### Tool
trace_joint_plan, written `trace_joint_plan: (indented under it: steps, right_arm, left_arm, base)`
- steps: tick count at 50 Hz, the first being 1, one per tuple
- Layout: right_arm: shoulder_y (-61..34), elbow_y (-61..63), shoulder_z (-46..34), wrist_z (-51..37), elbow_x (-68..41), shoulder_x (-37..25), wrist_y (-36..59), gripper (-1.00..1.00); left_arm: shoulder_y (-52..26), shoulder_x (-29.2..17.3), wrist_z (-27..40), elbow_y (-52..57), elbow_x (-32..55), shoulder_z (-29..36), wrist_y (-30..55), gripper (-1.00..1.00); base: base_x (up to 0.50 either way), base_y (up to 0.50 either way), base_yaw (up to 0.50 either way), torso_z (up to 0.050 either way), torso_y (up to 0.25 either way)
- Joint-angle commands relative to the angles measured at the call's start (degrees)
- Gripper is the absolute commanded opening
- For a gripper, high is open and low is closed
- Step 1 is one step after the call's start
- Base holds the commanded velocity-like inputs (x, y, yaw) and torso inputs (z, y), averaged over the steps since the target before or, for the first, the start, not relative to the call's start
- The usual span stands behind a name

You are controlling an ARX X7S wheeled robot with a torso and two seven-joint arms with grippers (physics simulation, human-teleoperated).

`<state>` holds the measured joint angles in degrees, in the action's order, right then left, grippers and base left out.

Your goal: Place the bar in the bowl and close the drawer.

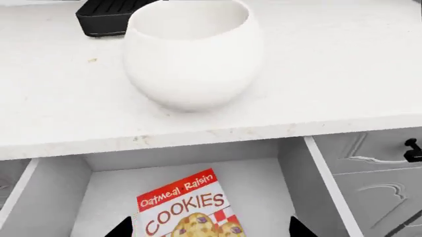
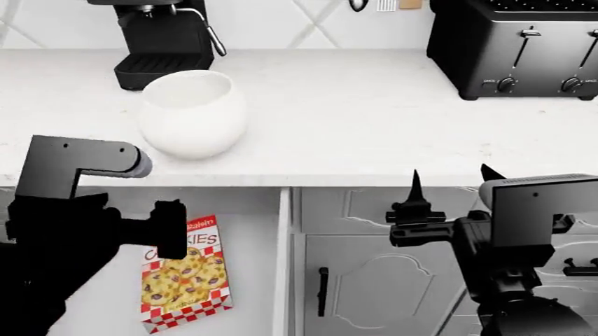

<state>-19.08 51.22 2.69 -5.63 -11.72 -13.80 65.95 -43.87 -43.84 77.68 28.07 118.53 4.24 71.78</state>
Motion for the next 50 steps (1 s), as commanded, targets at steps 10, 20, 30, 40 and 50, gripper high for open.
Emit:
trace_joint_plan:
  steps: [10, 20, 30, 40, 50]
  right_arm:
    - [1.5, -3.8, -0.4, 0.0, -0.4, 0.7, -4.2, 1.00]
    - [3.5, -6.4, 0.4, 0.9, -1.0, 0.7, -8.4, 1.00]
    - [4.2, -6.7, 0.5, 0.9, -1.2, 0.4, -9.6, 1.00]
    - [4.7, -7.0, 0.9, 0.8, -1.5, 0.3, -10.3, 1.00]
    - [5.5, -7.2, 2.0, 0.9, -2.2, 0.2, -11.1, 1.00]
  left_arm:
    - [23.0, -11.8, 12.0, 11.1, 10.1, 16.6, -31.5, 1.00]
    - [24.5, -16.5, 11.5, 16.8, 9.8, 30.1, -43.7, 1.00]
    - [21.9, -15.7, 10.0, 11.3, 8.1, 32.8, -43.6, 1.00]
    - [17.4, -13.7, 12.2, 9.1, 3.7, 38.3, -54.0, 1.00]
    - [10.8, -11.7, 11.7, 5.5, -0.4, 50.0, -63.3, 1.00]
  base:
    - [0.00, 0.00, 0.00, 0.000, 0.000]
    - [0.00, 0.00, 0.00, 0.000, 0.000]
    - [0.00, 0.00, 0.00, 0.000, 0.000]
    - [0.00, 0.00, 0.00, 0.000, 0.000]
    - [0.00, 0.00, 0.00, 0.000, 0.000]
